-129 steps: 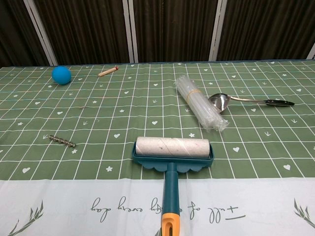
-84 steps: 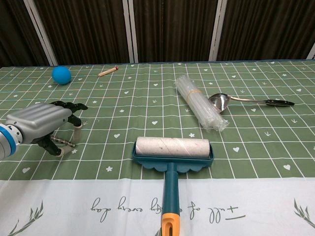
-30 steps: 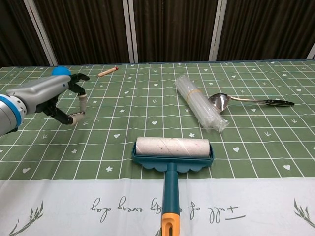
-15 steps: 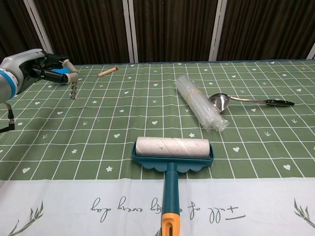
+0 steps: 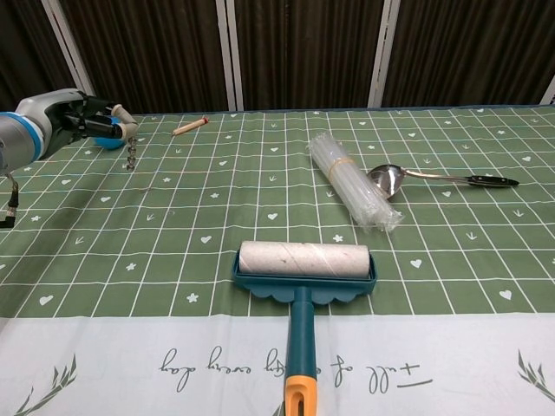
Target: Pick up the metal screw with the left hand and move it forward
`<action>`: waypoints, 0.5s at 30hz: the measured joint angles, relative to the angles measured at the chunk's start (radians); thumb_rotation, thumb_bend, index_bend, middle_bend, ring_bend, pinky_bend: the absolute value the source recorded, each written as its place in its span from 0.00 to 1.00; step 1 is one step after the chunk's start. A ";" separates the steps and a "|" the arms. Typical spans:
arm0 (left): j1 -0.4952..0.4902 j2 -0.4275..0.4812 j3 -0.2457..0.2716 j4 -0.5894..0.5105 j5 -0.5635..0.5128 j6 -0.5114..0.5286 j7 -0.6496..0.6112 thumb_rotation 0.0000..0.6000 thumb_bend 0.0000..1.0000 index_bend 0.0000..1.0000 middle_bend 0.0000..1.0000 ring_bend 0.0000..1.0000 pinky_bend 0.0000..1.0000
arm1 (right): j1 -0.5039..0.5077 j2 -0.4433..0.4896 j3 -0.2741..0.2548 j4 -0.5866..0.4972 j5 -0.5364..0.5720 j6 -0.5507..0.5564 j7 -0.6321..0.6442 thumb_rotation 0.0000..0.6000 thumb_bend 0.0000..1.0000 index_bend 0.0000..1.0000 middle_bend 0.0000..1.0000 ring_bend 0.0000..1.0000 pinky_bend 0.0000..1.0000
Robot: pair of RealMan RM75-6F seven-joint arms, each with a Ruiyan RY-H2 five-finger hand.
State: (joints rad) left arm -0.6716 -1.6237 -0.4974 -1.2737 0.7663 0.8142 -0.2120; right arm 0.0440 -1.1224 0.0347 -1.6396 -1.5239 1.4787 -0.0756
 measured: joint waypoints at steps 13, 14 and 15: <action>-0.052 -0.053 0.014 0.123 -0.028 -0.036 0.008 1.00 0.41 0.60 0.00 0.00 0.00 | 0.005 0.002 -0.002 -0.002 -0.002 -0.008 0.013 1.00 0.11 0.00 0.00 0.00 0.03; -0.055 -0.057 0.015 0.131 -0.027 -0.039 0.008 1.00 0.41 0.60 0.00 0.00 0.00 | 0.006 0.002 -0.002 -0.001 -0.001 -0.009 0.015 1.00 0.11 0.00 0.00 0.00 0.03; -0.059 -0.060 0.016 0.138 -0.026 -0.043 0.006 1.00 0.41 0.60 0.00 0.00 0.00 | 0.006 0.002 -0.001 -0.001 0.000 -0.010 0.015 1.00 0.11 0.00 0.00 0.00 0.03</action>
State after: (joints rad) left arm -0.7302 -1.6832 -0.4812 -1.1361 0.7402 0.7711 -0.2055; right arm 0.0503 -1.1207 0.0332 -1.6410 -1.5239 1.4688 -0.0601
